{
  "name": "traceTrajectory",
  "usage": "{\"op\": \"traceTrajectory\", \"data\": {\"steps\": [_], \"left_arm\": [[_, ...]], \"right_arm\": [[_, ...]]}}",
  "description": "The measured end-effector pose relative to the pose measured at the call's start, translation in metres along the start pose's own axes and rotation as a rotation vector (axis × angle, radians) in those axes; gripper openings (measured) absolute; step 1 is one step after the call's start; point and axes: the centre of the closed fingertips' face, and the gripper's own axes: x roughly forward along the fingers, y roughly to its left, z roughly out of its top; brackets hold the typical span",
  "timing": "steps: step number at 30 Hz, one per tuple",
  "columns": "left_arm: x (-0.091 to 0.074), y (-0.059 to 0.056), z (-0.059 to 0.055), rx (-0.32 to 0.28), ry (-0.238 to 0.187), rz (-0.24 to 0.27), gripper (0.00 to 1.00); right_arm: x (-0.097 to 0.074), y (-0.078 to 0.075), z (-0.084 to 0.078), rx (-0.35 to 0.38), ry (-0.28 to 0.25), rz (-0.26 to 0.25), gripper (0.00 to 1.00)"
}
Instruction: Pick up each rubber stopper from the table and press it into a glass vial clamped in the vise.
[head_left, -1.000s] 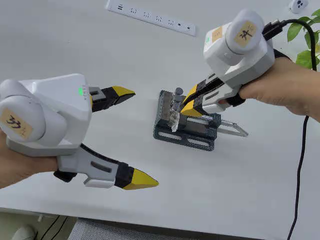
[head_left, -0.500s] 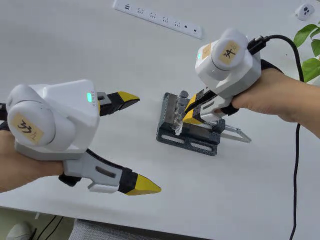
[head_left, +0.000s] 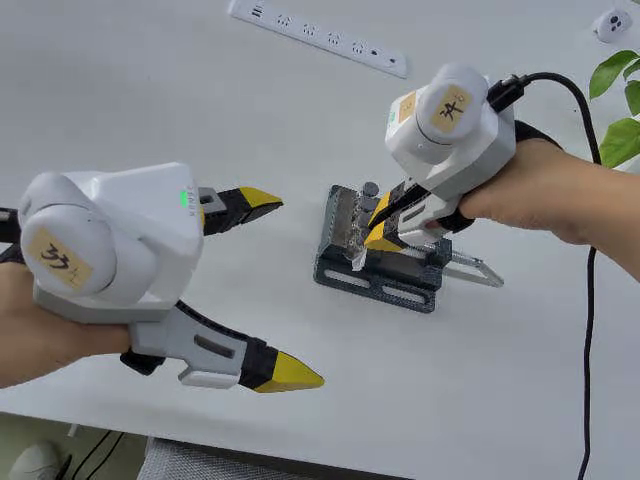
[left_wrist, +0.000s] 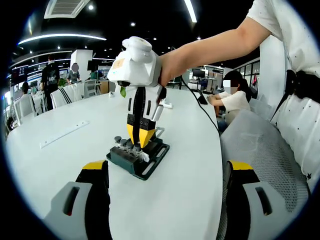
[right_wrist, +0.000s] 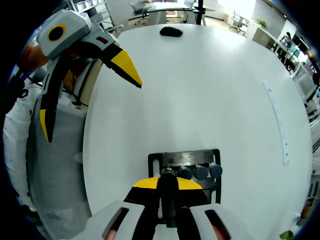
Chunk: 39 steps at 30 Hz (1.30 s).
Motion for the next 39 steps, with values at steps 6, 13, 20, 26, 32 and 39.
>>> {"op": "traceTrajectory", "data": {"steps": [6,13,20,26,32,39], "left_arm": [[-0.0002,-0.0004,-0.0013,-0.002,0.002,0.001,0.97],[-0.0002,-0.0009,-0.0029,-0.004,0.002,0.001,0.97],[0.0007,-0.0019,-0.0021,-0.004,0.001,-0.002,0.96],[0.0002,-0.002,-0.004,-0.007,0.003,-0.003,0.95],[0.001,-0.0006,-0.0035,-0.011,0.003,0.001,0.95],[0.0031,-0.0008,-0.0002,-0.012,-0.002,-0.001,0.94]], "right_arm": [[0.0003,-0.0001,0.0001,-0.003,0.004,0.005,0.05],[0.0019,0.0003,0.0002,-0.011,0.015,0.01,0.06],[0.0017,0.0021,-0.0001,-0.03,0.043,0.011,0.05],[0.0034,0.0005,0.0001,-0.052,0.098,0.01,0.05],[0.0032,0.0001,0.0,-0.036,0.128,0.018,0.05],[0.004,0.0004,0.0016,-0.026,0.151,0.025,0.05]]}}
